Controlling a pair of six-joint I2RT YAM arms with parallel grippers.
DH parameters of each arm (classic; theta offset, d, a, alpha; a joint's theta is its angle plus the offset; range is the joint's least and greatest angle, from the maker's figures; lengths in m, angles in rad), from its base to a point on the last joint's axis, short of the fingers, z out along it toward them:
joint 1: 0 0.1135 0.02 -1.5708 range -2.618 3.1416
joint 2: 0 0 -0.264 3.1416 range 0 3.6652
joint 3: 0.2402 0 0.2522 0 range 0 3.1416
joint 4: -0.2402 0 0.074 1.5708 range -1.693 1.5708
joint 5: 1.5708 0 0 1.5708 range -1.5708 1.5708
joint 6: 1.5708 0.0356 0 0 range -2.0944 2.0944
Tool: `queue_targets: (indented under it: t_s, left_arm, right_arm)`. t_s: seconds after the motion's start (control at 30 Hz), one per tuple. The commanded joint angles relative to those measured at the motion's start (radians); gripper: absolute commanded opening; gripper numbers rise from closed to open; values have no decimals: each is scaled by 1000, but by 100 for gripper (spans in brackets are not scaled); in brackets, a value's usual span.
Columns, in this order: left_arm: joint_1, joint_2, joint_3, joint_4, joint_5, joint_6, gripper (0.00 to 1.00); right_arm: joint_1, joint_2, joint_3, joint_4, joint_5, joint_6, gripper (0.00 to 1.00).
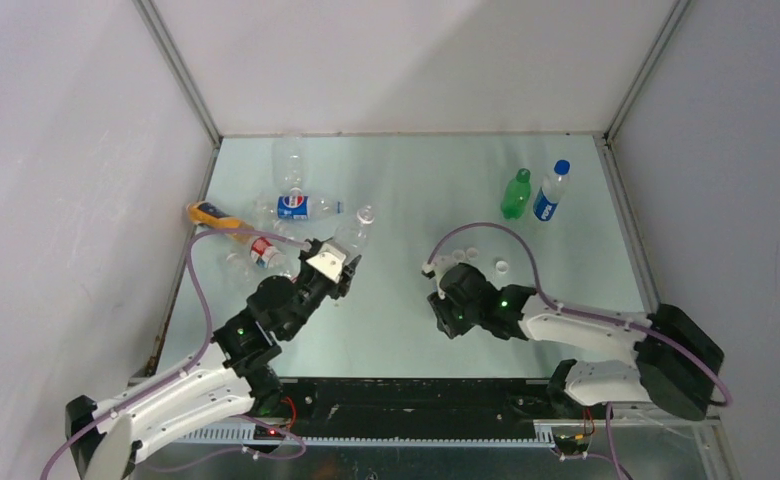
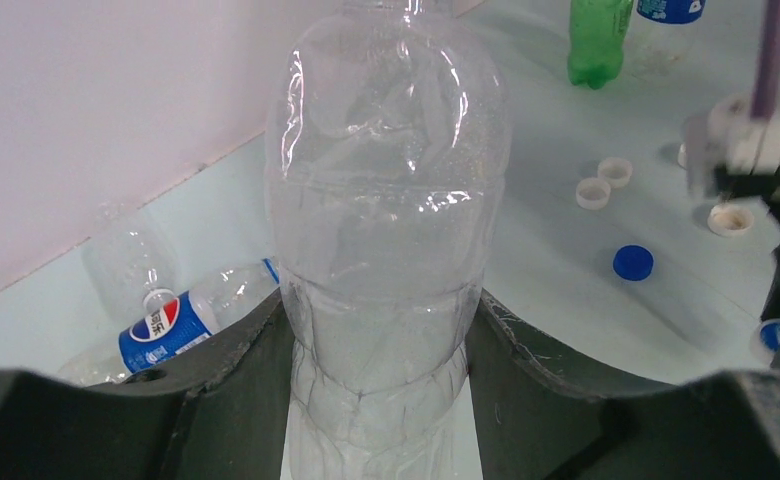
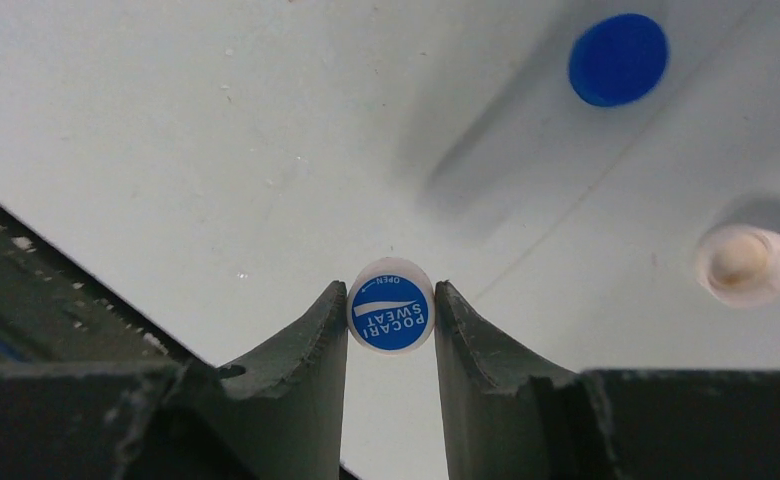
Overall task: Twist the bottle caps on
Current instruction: Adjust the bottle cap at the center of the board.
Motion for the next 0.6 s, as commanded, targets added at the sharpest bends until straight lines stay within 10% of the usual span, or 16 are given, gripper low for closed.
queue_targets:
  t_s: [0.0,0.57]
  left_arm:
    - [5,-10,56,-14,-17,32,0]
    - [5,-24,161,-150,-25,72,0]
  right_arm:
    - [51,111,11,145,94,-34,14]
    - [69,207,278,-324,72,163,73]
